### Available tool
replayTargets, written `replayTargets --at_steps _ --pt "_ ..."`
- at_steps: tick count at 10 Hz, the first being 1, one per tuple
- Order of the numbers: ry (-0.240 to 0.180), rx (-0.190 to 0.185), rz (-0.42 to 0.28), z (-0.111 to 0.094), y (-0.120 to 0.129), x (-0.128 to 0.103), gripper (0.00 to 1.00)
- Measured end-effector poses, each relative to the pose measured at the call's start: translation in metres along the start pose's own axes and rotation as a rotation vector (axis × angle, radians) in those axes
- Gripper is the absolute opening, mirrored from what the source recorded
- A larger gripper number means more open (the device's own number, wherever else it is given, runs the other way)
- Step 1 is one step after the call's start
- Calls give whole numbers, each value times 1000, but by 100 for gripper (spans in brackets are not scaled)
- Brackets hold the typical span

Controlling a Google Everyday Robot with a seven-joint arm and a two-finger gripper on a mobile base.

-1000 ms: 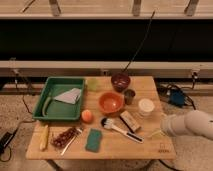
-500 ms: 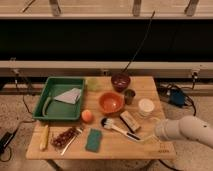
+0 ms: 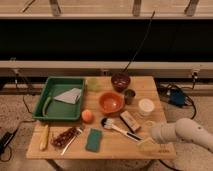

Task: Place brush in paper cup

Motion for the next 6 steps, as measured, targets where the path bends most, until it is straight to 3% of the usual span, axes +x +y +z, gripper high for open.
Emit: replayTargets --at_steps 6 --pt "8 -28 -4 11 2 8 80"
